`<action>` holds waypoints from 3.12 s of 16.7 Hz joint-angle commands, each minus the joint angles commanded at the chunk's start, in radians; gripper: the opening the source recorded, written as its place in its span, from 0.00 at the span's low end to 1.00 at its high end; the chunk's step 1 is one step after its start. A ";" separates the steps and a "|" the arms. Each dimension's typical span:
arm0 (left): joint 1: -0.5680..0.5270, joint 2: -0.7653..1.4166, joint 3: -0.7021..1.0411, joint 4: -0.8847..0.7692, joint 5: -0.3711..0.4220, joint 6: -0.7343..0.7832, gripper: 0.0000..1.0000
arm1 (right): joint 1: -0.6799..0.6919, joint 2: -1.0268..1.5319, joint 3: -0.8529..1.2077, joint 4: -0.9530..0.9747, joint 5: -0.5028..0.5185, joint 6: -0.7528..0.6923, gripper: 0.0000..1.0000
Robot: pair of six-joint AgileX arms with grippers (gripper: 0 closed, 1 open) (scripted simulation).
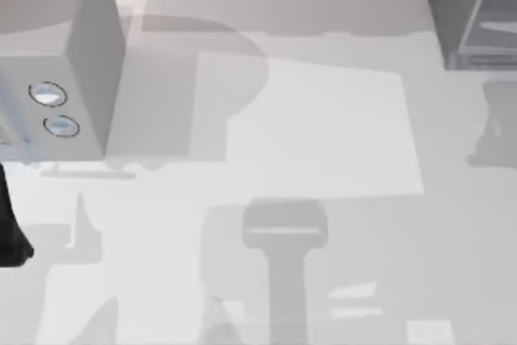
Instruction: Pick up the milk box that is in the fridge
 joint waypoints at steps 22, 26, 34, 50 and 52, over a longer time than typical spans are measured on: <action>0.000 0.000 0.000 0.000 0.000 0.000 1.00 | 0.100 -0.762 -0.377 -0.384 0.027 -0.004 0.00; 0.000 0.000 0.000 0.000 0.000 0.000 1.00 | 0.061 -0.489 -0.333 -0.135 -0.133 -0.002 0.00; 0.000 0.000 0.000 0.000 0.000 0.000 1.00 | -0.037 0.256 -0.240 0.477 -0.539 0.017 0.00; 0.000 0.000 0.000 0.000 0.000 0.000 1.00 | -0.111 0.833 -0.153 0.993 -0.878 0.030 0.00; 0.000 0.000 0.000 0.000 0.000 0.000 1.00 | -0.101 0.850 -0.147 1.002 -0.867 0.028 0.00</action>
